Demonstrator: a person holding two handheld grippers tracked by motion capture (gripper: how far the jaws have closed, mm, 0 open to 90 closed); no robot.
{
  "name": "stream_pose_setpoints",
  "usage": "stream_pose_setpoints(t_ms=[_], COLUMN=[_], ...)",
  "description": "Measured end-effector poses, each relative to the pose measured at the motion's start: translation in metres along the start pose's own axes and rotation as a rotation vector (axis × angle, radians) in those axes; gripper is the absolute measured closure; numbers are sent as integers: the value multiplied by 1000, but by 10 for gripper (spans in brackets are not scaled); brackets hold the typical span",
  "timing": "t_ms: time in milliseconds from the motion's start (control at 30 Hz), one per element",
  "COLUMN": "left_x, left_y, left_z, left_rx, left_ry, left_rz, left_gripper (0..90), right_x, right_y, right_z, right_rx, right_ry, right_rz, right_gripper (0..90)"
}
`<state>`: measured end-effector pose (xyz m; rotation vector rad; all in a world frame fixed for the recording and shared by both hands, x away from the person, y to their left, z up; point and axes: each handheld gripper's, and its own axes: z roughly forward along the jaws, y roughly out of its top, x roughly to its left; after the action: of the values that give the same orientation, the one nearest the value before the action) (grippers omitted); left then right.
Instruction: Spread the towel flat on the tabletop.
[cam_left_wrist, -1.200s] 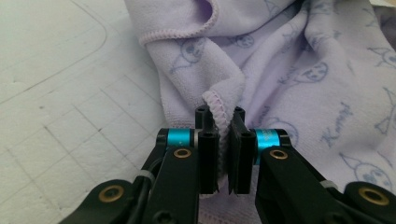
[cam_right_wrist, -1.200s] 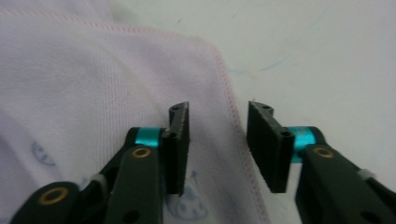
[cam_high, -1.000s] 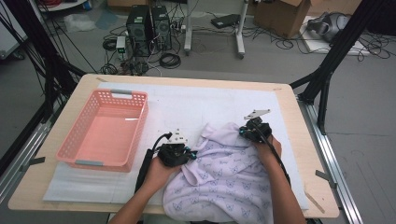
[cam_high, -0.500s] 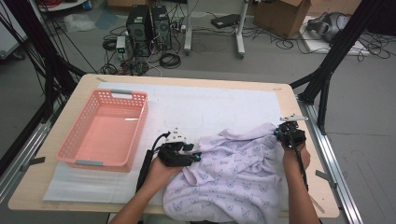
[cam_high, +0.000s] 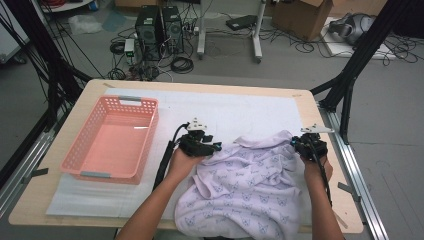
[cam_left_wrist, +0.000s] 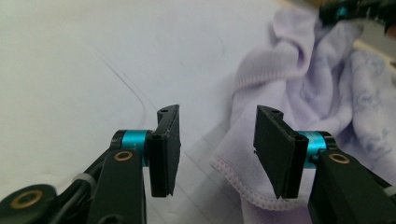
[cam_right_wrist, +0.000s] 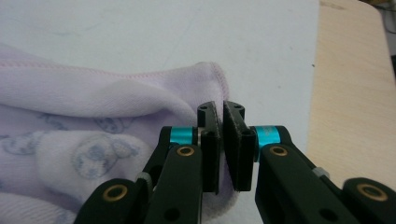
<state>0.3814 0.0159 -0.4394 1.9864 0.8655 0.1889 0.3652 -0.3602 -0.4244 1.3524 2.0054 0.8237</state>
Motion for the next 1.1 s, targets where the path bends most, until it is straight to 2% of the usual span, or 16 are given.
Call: stream_pose_setpoints(t_ms=[67,133,167,233,267,300,467,500,567,667,700,767,867,967,1067,1100], left_x=[-4,-5,-4,-1,3,7,31,37,44,48,50,53,56,53,47,44], left_y=[-2,-3,-3,-3,-2,-1,5,5,5,7,7,6,4,4,5,4], left_z=[7,10,9,5,1,-5,-40,-46,-53,-60,-61,-61,-58,-55,-47,-41], left_rx=[13,23,32,35,34,22,-134,-152,-174,-205,-218,-220,-189,-189,-170,-142], left_ry=[-13,-15,-11,-3,15,52,231,248,293,365,376,383,385,370,333,313], left_rz=[11,21,35,29,32,24,-69,-82,-92,-80,-85,-97,-104,-91,-64,-48], left_gripper=[563,690,795,845,852,854,857,857,857,858,857,857,856,855,853,853], right_x=[-1,0,0,0,0,0,0,1,3,9,11,15,17,9,-1,-4], right_y=[0,0,0,1,1,1,4,6,11,23,28,37,49,60,69,72], right_z=[0,0,0,0,0,0,2,3,8,17,21,28,38,41,39,39], right_rx=[0,-5,-7,-11,-12,-14,-34,-40,-40,-51,-49,-48,-49,-86,-192,-210], right_ry=[3,3,5,5,5,6,25,31,44,63,68,74,76,73,45,28], right_rz=[-2,-5,-5,-6,-5,-4,22,17,16,7,-5,-25,-17,37,103,122], right_gripper=[850,850,850,850,850,850,852,853,856,858,859,860,862,864,865,864])
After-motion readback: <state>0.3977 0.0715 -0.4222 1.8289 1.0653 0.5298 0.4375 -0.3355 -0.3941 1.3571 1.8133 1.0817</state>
